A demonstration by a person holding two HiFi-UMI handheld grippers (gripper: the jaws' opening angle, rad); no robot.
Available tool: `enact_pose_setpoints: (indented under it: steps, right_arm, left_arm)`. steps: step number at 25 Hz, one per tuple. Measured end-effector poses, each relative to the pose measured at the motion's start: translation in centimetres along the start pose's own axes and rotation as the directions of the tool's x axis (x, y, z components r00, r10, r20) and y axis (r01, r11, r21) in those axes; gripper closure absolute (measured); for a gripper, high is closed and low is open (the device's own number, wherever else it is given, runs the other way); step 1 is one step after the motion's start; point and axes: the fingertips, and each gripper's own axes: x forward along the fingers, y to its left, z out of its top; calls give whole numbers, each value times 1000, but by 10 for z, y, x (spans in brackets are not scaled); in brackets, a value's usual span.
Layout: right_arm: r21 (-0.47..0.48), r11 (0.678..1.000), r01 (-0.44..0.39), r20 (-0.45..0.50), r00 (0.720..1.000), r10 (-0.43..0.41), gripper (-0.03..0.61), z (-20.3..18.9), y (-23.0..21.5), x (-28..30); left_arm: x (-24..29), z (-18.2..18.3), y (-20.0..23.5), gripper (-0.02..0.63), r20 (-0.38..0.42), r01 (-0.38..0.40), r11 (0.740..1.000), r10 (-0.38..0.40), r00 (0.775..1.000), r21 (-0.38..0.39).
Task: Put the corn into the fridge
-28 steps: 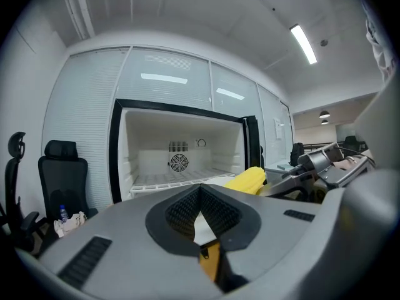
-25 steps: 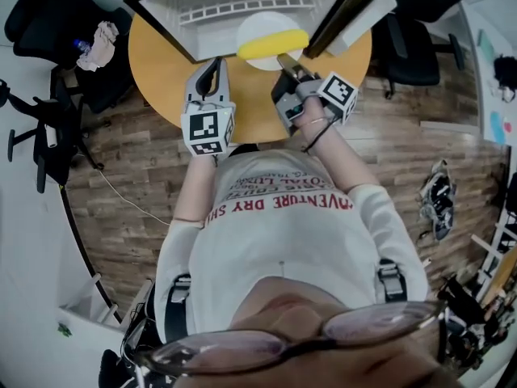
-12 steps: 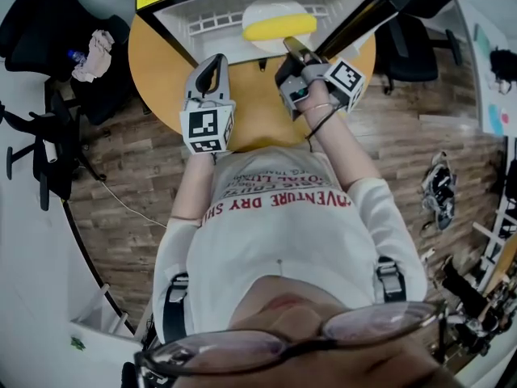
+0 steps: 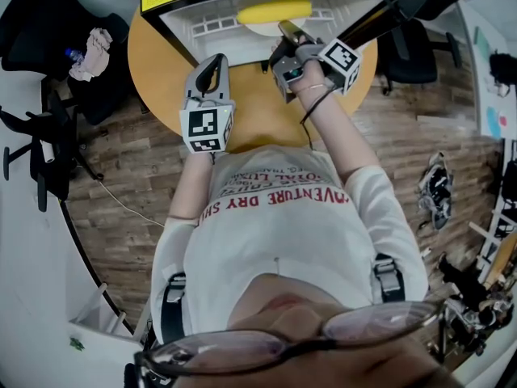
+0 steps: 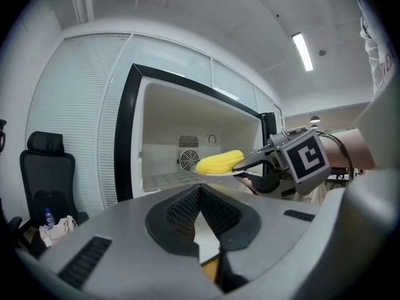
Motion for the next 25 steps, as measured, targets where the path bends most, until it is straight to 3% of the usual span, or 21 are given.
enact_pose_setpoints:
  steps: [14, 25]
  right_arm:
    - [5, 999, 54, -3, 999, -54, 520, 4, -9, 26]
    - [51, 999, 13, -32, 999, -12, 523, -7, -6, 41]
  left_arm:
    - [11, -6, 7, 589, -10, -20, 1000, 20, 1000, -14]
    - [13, -10, 13, 589, -26, -35, 999, 35, 999, -22]
